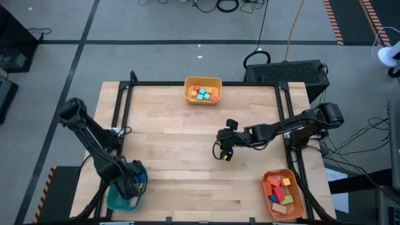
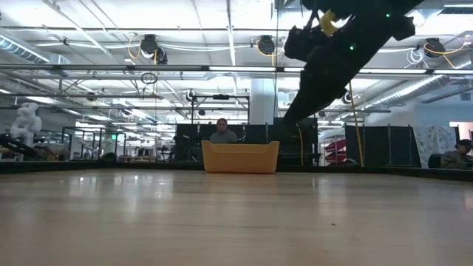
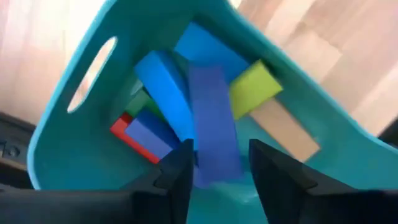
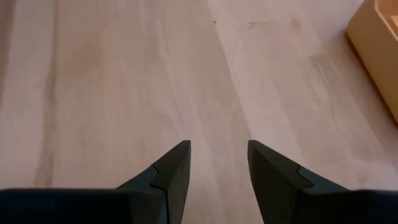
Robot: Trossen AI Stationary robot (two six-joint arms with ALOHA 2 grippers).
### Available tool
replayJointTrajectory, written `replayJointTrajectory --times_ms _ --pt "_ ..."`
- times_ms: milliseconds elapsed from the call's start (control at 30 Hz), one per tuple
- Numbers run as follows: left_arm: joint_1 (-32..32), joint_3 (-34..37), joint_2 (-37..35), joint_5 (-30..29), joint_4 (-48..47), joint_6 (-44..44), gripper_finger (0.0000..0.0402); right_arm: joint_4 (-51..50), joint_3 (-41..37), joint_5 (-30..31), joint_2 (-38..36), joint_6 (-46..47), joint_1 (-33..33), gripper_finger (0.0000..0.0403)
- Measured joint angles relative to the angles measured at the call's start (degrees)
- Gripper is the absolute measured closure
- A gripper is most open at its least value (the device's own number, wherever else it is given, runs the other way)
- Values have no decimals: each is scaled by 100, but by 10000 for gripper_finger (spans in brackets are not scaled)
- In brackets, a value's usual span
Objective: Sort blocks by size
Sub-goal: Put the small violet rectangle block into the green bin, then return to Home Position
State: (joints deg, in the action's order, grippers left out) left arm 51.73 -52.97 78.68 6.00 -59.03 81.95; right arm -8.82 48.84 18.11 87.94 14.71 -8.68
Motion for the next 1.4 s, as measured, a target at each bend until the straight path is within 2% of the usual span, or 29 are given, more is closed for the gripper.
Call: replayJointTrajectory --times_ms 333,567,633,733,933,1000,1067,1233,1400 --pt "241 0 386 90 5 481 230 146 0 43 0 19 -197 259" --pt "244 -88 219 -114 -42 390 229 138 0 623 2 -58 -197 259" --pt "244 -241 140 -514 -32 211 229 156 0 749 2 -72 -198 259" --pt "242 -477 11 -1443 -20 -209 229 321 0 759 2 -239 -262 259" --pt "166 -728 -162 -3895 19 -906 228 1365 0 457 -69 -961 -584 259" --pt "96 -728 -146 -4702 18 -923 228 1529 2 415 -159 -1091 -679 259" --pt "-21 -728 -95 -5269 47 -972 228 1464 7 405 -264 -1093 -736 259" --pt "-410 -625 68 -6144 642 -1664 228 1156 7 440 -422 -803 -849 259" --pt "-827 -472 398 -6676 1477 -2549 228 1609 2 184 -378 -381 -974 259"
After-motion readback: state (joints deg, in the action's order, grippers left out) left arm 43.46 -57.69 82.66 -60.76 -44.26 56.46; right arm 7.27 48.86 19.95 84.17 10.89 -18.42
